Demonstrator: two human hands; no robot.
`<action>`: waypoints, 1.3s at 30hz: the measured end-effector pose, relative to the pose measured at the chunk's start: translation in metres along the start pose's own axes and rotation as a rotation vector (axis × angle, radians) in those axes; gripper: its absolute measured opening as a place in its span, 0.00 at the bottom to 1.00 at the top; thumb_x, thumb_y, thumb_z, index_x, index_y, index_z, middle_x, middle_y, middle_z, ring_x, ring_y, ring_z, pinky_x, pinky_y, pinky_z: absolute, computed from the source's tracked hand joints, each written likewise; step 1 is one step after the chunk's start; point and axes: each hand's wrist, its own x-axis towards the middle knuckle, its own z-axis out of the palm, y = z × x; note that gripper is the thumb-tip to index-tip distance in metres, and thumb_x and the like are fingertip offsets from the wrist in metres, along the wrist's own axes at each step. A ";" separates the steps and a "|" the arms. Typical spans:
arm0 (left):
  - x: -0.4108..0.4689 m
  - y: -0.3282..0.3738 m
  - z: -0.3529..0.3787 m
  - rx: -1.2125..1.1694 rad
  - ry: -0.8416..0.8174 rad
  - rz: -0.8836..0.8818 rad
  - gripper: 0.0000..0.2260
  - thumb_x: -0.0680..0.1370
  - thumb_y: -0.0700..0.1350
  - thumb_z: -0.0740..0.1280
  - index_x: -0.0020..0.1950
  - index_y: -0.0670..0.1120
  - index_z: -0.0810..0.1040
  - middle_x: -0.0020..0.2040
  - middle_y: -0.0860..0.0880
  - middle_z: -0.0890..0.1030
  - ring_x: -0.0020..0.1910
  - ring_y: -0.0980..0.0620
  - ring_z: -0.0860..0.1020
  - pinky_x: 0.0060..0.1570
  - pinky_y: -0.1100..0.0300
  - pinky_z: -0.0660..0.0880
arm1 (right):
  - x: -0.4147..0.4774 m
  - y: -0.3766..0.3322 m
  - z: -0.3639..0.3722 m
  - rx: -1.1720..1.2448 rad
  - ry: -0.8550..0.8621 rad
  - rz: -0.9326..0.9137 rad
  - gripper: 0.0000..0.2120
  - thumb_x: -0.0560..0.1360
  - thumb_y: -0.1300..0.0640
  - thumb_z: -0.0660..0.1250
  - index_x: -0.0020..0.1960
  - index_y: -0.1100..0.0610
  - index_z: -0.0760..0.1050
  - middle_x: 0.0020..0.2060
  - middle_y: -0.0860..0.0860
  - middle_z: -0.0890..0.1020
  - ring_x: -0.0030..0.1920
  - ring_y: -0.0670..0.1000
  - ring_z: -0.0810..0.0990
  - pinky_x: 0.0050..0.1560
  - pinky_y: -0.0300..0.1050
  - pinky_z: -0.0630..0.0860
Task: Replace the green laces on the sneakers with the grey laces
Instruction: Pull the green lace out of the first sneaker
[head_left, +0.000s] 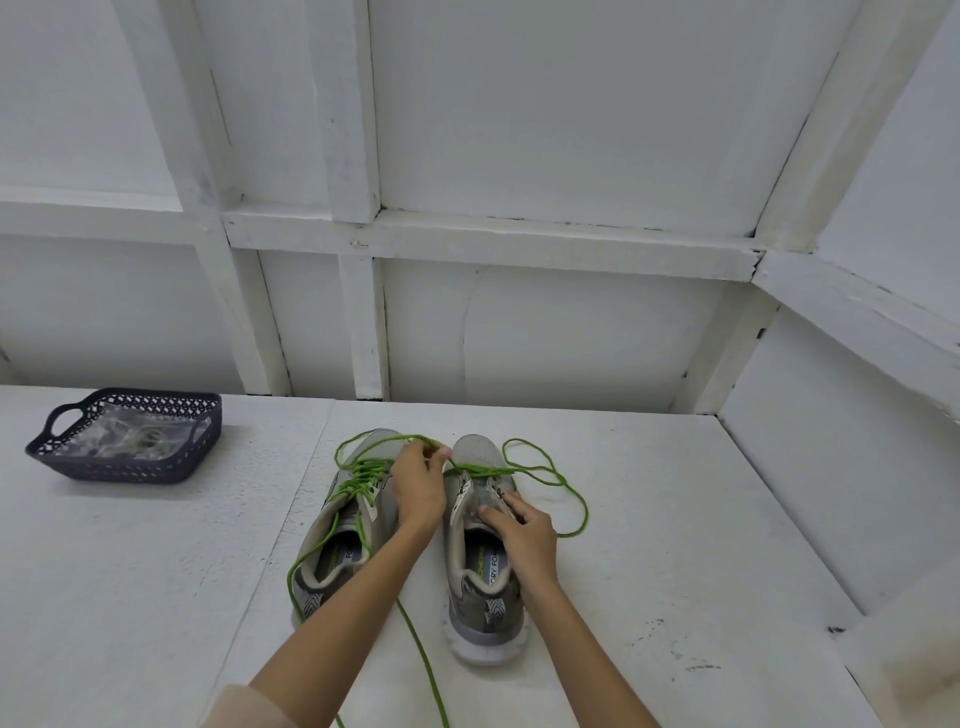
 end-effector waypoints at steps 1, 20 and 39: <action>0.000 0.001 -0.001 -0.046 0.061 -0.009 0.08 0.78 0.45 0.68 0.43 0.42 0.76 0.41 0.44 0.80 0.43 0.44 0.78 0.43 0.52 0.72 | 0.000 0.000 0.000 0.000 0.001 0.001 0.24 0.71 0.57 0.74 0.66 0.57 0.76 0.63 0.51 0.79 0.62 0.49 0.77 0.59 0.39 0.74; 0.000 -0.004 -0.004 -0.027 -0.071 -0.055 0.09 0.79 0.46 0.67 0.44 0.42 0.75 0.39 0.45 0.81 0.42 0.44 0.79 0.46 0.48 0.77 | 0.004 0.003 0.001 -0.036 0.006 0.019 0.24 0.70 0.55 0.74 0.65 0.56 0.77 0.63 0.51 0.79 0.61 0.50 0.78 0.63 0.46 0.75; -0.048 -0.002 -0.010 -0.202 -0.278 -0.210 0.34 0.76 0.61 0.65 0.76 0.43 0.62 0.74 0.46 0.67 0.73 0.46 0.65 0.72 0.48 0.62 | 0.067 -0.026 -0.005 -0.616 -0.101 -0.188 0.16 0.77 0.65 0.59 0.54 0.52 0.82 0.54 0.50 0.83 0.49 0.50 0.79 0.44 0.43 0.74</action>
